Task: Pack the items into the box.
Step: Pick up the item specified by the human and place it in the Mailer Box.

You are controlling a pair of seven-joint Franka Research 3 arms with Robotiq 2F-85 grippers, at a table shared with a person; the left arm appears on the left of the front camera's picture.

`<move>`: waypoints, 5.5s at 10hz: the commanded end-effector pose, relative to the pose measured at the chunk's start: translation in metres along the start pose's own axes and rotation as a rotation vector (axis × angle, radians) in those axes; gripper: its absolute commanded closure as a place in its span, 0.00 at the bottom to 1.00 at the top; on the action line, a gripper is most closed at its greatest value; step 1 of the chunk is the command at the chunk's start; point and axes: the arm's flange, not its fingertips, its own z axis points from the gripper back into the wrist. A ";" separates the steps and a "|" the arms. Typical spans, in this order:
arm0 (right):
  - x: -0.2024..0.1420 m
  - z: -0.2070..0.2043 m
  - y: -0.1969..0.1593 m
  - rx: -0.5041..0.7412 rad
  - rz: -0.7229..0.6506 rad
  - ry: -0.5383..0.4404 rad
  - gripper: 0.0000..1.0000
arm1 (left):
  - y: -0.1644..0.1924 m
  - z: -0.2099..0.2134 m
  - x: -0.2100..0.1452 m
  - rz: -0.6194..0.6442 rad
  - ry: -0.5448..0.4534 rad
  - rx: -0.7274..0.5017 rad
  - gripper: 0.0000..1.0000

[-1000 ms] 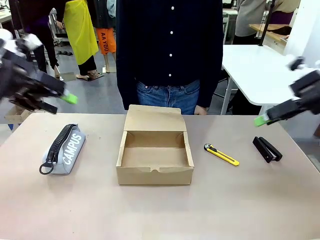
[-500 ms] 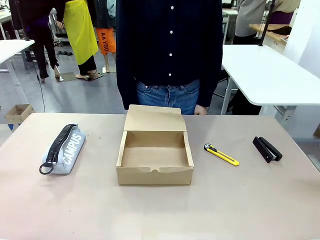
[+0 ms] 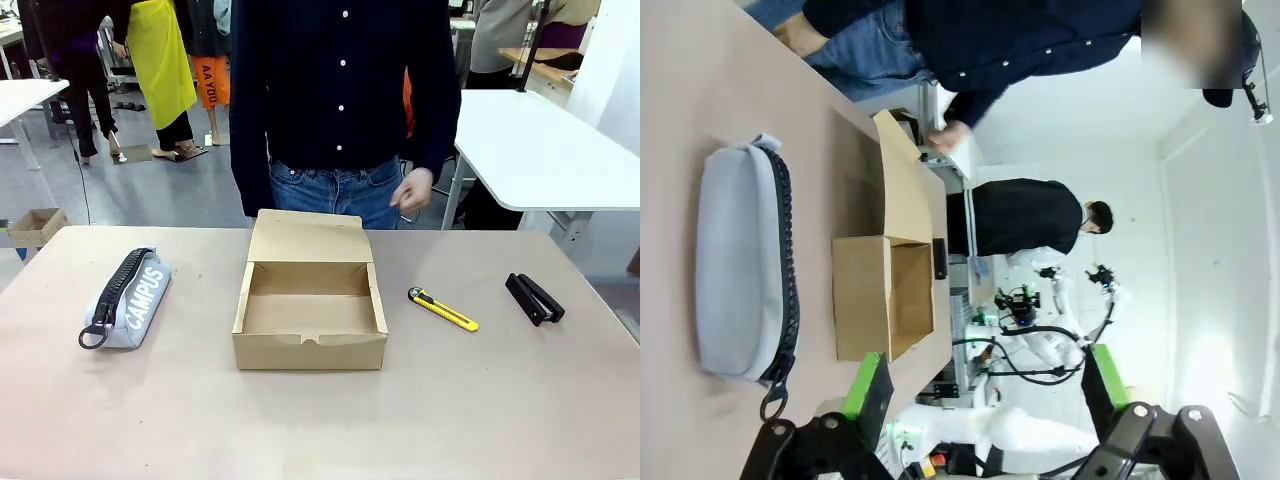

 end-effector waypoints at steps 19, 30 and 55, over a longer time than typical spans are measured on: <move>-0.046 -0.085 0.081 -0.479 0.422 0.004 0.00 | 0.006 0.013 0.002 0.023 -0.002 -0.023 0.00; -0.074 -0.208 0.131 -0.935 0.854 0.221 0.00 | 0.006 0.013 0.002 0.023 -0.002 -0.023 0.00; 0.008 -0.307 -0.016 -1.331 0.663 0.544 0.56 | 0.006 0.013 0.002 0.023 -0.002 -0.023 0.00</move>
